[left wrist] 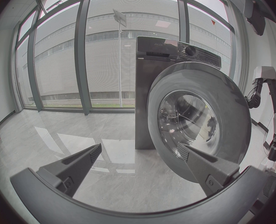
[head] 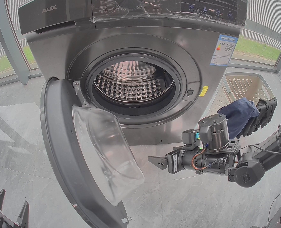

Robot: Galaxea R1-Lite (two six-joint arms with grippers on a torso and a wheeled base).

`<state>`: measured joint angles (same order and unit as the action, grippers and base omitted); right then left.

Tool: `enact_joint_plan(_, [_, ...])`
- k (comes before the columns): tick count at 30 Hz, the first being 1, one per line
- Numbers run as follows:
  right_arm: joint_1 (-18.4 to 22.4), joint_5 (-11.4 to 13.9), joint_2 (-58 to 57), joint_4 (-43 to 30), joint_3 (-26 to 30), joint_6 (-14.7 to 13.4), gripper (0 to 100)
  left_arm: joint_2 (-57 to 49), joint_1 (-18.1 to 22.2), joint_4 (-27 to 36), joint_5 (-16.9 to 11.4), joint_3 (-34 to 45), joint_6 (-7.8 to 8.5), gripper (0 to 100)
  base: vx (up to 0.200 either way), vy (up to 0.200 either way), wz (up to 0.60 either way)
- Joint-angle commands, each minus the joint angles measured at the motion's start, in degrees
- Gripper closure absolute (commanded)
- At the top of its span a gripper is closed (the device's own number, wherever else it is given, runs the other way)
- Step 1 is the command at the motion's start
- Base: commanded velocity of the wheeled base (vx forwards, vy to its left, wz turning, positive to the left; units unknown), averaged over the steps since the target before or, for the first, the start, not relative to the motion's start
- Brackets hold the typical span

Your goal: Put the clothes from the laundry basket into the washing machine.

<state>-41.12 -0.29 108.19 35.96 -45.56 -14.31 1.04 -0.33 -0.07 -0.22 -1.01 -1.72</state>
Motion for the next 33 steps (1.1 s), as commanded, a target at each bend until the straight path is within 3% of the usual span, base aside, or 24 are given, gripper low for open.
enact_joint_plan(1, [-0.5, -0.1, 1.8, 0.0, -0.4, 0.1, 0, -1.0, 0.0, 0.0, 0.0, 1.0, -0.04, 0, -0.200, 0.000, 0.00])
enact_joint_plan(15, [-6.3, -0.3, 7.3, 5.0, -2.6, -0.1, 0, -1.0, 0.0, 0.0, 0.0, 1.0, 0.05, 0, -0.014, 0.000, 0.00])
enact_joint_plan(23, [-5.6, -0.3, 9.2, 5.1, -6.0, -0.2, 0, -1.0, 0.0, 0.0, 0.0, 1.0, 0.05, 0, 0.000, 0.000, 0.00])
enact_joint_plan(29, [-4.6, -0.2, 12.2, 5.3, -9.1, -0.2, 0, -1.0, 0.0, -0.1, 0.0, 1.0, 0.05, 0, -0.200, 0.000, 0.00])
enact_joint_plan(33, [-6.7, -0.2, 13.8, 5.3, -11.4, -0.7, 0, -1.0, 0.0, -0.1, 0.0, 1.0, 0.05, 0, 0.000, 0.000, 0.00])
